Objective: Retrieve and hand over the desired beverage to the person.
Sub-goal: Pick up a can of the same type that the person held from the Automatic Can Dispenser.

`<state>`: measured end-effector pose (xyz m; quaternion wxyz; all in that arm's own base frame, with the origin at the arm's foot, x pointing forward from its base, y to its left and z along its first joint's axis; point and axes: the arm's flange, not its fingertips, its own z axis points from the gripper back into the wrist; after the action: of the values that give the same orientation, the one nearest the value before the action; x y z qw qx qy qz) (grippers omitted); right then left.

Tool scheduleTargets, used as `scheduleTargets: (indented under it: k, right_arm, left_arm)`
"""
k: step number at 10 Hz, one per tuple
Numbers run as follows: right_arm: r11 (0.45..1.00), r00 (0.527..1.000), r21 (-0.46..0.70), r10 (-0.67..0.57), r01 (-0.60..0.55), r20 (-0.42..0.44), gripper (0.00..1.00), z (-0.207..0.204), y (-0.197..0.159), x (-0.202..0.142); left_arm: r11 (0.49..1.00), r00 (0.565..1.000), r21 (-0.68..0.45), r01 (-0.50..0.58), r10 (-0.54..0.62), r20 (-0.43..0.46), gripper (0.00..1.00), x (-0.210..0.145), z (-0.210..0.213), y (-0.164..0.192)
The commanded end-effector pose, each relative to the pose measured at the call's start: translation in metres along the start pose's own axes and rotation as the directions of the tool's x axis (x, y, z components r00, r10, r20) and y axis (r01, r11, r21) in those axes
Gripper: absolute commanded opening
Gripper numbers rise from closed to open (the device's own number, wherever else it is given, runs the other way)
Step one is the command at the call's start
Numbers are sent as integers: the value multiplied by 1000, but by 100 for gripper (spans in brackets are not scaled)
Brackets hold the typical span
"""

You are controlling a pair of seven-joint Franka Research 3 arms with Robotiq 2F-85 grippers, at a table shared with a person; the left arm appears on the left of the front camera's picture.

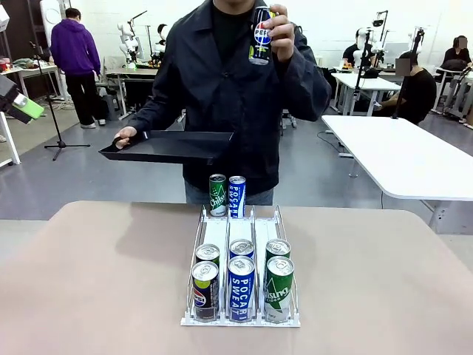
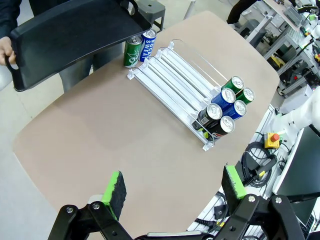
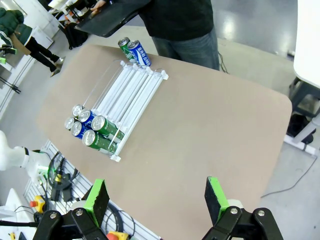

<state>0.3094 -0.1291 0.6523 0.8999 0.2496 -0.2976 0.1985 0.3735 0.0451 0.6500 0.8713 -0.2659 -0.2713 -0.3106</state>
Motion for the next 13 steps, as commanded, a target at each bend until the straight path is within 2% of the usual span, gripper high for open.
scheduleTargets:
  k: [1, 13]
  right_arm:
    - [999, 1000, 31, 10, -10, 13, 100, -1, -1, 1]
    - [999, 1000, 31, 10, -10, 13, 100, -1, -1, 1]
  left_arm:
    - [1000, 1000, -15, 17, -17, 7, 100, 0, 2, 1]
    - [1000, 1000, -15, 17, -17, 7, 100, 0, 2, 1]
